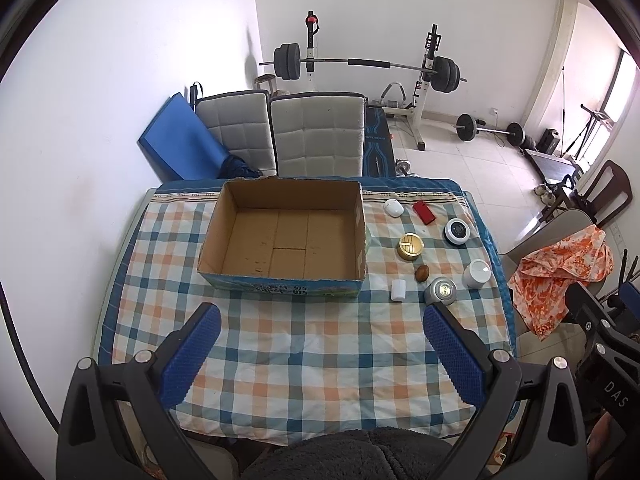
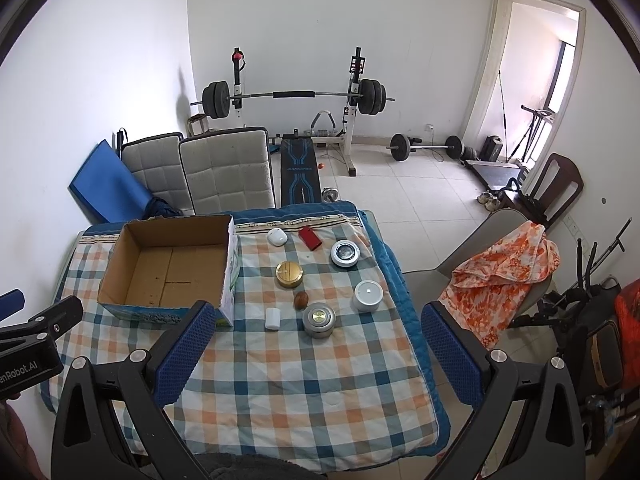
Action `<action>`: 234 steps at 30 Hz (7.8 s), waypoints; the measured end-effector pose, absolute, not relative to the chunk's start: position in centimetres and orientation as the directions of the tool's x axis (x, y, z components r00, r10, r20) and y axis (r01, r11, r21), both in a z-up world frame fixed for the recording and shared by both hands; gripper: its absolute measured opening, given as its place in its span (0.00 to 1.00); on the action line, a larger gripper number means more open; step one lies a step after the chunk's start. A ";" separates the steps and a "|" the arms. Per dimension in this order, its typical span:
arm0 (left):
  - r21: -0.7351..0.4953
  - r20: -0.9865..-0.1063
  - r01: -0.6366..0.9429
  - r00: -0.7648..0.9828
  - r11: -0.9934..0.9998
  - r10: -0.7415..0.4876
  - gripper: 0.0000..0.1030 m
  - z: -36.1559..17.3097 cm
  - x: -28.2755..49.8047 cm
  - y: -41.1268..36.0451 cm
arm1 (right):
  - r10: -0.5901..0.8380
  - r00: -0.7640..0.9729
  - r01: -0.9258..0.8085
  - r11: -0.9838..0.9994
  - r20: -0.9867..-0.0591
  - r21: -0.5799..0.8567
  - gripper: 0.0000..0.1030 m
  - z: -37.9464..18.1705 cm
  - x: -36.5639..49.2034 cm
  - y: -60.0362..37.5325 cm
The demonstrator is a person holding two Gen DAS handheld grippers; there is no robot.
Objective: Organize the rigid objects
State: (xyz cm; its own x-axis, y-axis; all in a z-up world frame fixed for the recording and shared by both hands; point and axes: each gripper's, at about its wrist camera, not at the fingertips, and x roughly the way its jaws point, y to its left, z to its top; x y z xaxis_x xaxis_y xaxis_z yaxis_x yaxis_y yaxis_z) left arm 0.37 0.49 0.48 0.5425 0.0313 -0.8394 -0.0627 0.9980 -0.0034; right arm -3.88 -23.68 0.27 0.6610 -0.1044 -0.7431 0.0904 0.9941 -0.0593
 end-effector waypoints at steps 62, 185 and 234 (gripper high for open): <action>-0.018 -0.808 -0.064 0.589 0.998 0.023 1.00 2.1 0.8 1.3 | -0.118 0.705 0.081 0.993 -0.699 -0.087 1.00 2.5 -4.0 -22.5; -0.125 -0.970 0.020 0.207 0.992 -0.126 0.67 -23.2 29.5 3.0 | 0.176 0.143 -0.076 0.983 -0.974 0.166 0.67 -25.1 28.4 -11.0; -0.145 -0.983 -0.101 -0.101 0.984 -0.155 0.86 -36.3 38.3 11.1 | 0.138 -0.091 -0.077 0.986 -0.986 0.145 0.77 -41.2 42.6 0.0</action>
State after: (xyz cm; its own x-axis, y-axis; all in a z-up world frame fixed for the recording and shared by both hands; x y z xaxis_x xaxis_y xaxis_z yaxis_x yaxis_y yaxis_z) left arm 38.27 11.07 -36.26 -0.1007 -0.1547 -0.9828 -0.1006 0.9844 -0.1447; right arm 42.56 0.01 -41.20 -0.0914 0.1383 -0.9862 -0.0767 0.9864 0.1454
